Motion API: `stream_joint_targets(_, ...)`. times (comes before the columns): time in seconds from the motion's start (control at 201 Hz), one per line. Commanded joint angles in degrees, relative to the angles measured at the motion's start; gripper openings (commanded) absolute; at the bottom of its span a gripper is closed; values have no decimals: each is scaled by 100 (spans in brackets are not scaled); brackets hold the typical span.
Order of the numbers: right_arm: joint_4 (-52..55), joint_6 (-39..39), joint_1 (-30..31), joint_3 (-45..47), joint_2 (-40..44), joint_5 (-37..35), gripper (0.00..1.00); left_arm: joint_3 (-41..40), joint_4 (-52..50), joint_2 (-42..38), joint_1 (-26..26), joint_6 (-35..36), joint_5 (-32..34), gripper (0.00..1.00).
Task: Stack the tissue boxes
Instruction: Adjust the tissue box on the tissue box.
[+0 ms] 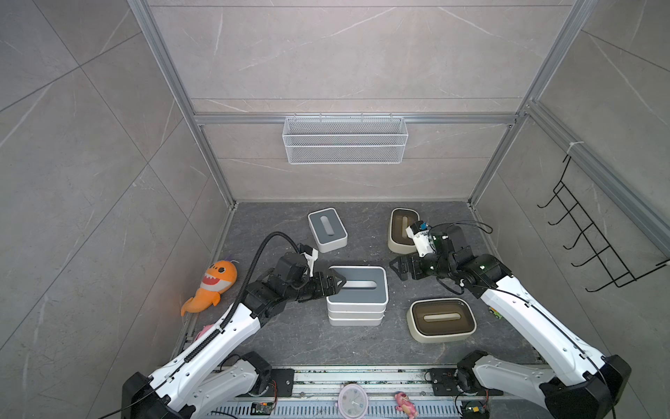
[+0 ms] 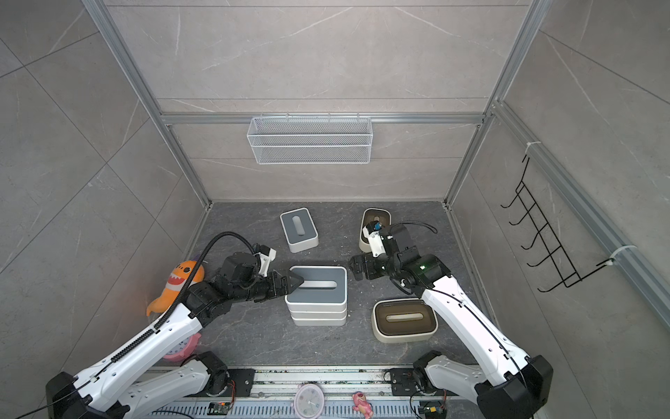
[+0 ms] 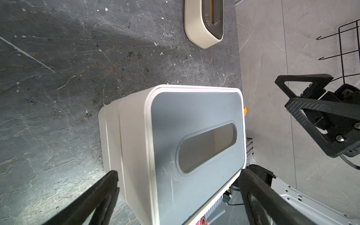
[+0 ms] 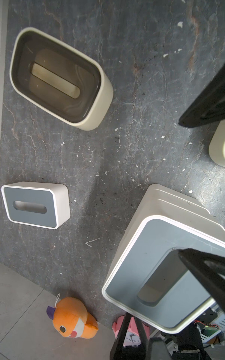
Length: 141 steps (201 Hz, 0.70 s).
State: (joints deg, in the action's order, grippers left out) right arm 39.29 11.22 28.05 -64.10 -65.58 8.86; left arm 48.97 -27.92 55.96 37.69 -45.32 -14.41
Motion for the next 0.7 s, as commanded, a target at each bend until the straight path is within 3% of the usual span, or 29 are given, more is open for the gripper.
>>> stream_joint_targets(0.0, -163, 112, -23, 141, 142, 129, 100, 331, -174, 14, 18, 197, 221, 99)
stream_joint_targets(0.289, -361, 10, -20, 211, 143, 379, 100, 563, -117, 204, 12, 286, 408, 98)
stream_joint_targets(0.454, -728, -57, -11, 136, -8, 626, 100, 1588, -815, 960, -103, 667, 1651, 98)
stream_joint_targets(0.528, -913, -109, -13, 75, -97, 621, 100, 2038, -947, 1502, -415, 953, 1866, 98)
stream_joint_targets(0.698, -1191, -180, -12, -97, -302, 564, 100, 2919, -786, 3100, -1545, 1217, 1125, 95)
